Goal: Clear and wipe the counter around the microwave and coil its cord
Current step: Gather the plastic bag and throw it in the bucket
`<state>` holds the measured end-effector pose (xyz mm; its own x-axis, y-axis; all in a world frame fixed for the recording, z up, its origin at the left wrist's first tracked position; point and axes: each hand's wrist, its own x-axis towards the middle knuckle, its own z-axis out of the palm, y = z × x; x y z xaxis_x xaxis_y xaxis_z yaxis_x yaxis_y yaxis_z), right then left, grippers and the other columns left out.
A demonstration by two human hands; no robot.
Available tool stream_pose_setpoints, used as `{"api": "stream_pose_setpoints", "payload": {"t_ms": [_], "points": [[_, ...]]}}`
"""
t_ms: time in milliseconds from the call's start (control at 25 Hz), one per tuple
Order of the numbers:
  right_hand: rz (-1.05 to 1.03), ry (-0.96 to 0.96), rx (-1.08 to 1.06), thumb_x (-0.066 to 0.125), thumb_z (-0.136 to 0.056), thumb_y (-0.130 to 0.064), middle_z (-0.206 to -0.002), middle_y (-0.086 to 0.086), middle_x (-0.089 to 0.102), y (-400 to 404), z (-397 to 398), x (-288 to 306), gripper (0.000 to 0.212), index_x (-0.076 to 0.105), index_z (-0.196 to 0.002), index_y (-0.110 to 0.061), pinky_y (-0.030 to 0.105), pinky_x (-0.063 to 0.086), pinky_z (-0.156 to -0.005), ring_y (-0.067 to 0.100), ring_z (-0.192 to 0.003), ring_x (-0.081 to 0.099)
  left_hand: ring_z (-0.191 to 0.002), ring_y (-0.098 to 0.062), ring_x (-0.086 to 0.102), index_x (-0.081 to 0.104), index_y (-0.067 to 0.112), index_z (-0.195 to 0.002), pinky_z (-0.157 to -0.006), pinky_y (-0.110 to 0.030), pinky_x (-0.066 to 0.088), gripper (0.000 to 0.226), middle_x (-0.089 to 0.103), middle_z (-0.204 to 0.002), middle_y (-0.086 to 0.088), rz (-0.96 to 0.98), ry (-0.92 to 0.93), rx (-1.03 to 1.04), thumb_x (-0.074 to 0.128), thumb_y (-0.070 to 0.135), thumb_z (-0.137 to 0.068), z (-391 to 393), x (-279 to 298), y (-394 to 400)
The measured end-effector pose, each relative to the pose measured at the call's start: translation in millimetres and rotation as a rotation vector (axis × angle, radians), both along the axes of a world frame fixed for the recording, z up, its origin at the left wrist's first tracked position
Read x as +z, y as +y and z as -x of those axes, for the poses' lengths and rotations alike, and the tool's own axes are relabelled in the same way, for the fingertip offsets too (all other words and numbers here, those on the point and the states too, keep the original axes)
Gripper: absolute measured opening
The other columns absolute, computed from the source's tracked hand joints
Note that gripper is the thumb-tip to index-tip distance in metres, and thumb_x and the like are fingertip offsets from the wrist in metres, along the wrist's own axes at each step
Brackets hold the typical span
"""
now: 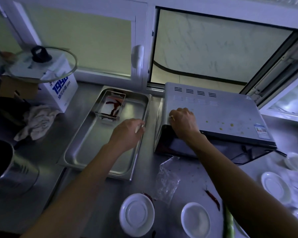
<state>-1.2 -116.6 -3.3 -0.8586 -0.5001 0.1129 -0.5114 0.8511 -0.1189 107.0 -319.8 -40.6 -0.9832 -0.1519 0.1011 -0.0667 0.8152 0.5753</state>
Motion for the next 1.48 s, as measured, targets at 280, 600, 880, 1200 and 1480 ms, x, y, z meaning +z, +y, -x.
{"api": "stream_pose_setpoints", "payload": {"t_ms": [280,600,880,1200,1480], "points": [[0.196,0.047,-0.045,0.057,-0.096,-0.012,-0.103,0.013,0.067,7,-45,4,0.018,0.07,-0.107,-0.006,0.044,0.049,-0.076,0.034,-0.094,0.059,-0.11,-0.018,0.061,0.067,0.024,-0.117,-0.09,-0.036,0.051,0.026,0.067,-0.119,0.003,-0.077,-0.014,-0.11,0.054,0.031,-0.096,1,-10,7],[0.316,-0.04,-0.198,0.065,-0.09,-0.005,-0.09,0.014,0.067,44,-127,-53,0.008,0.073,-0.094,-0.003,0.044,0.052,-0.064,0.034,-0.082,0.062,-0.108,-0.017,0.062,0.068,0.027,-0.115,-0.09,-0.032,0.05,0.024,0.069,-0.115,0.006,-0.114,-0.179,-0.271,0.056,0.032,-0.095,-19,-76,48],[0.299,-0.268,-0.359,0.059,-0.096,-0.008,-0.103,0.012,0.07,85,-156,-119,0.016,0.072,-0.103,-0.005,0.045,0.055,-0.074,0.03,-0.091,0.064,-0.111,-0.028,0.062,0.062,0.026,-0.124,-0.088,-0.037,0.051,0.034,0.068,-0.119,-0.004,-0.03,-0.344,-0.319,0.061,0.03,-0.091,-29,-130,84],[0.312,-0.437,-0.367,0.055,-0.097,-0.006,-0.108,0.013,0.07,111,-166,-166,0.019,0.071,-0.107,-0.003,0.045,0.057,-0.078,0.031,-0.094,0.066,-0.106,-0.028,0.052,0.06,0.017,-0.101,-0.08,-0.044,0.049,0.028,0.061,-0.109,-0.006,0.255,-0.489,-0.189,0.053,0.041,-0.09,-42,-167,123],[0.346,-0.486,-0.371,0.056,-0.097,-0.008,-0.11,0.012,0.071,126,-157,-185,0.02,0.073,-0.109,-0.007,0.046,0.057,-0.079,0.03,-0.096,0.067,-0.113,-0.028,0.047,0.063,0.017,-0.115,-0.086,-0.045,0.047,0.046,0.054,-0.12,-0.006,0.392,-0.525,-0.104,0.058,0.054,-0.088,-47,-180,148]]}}
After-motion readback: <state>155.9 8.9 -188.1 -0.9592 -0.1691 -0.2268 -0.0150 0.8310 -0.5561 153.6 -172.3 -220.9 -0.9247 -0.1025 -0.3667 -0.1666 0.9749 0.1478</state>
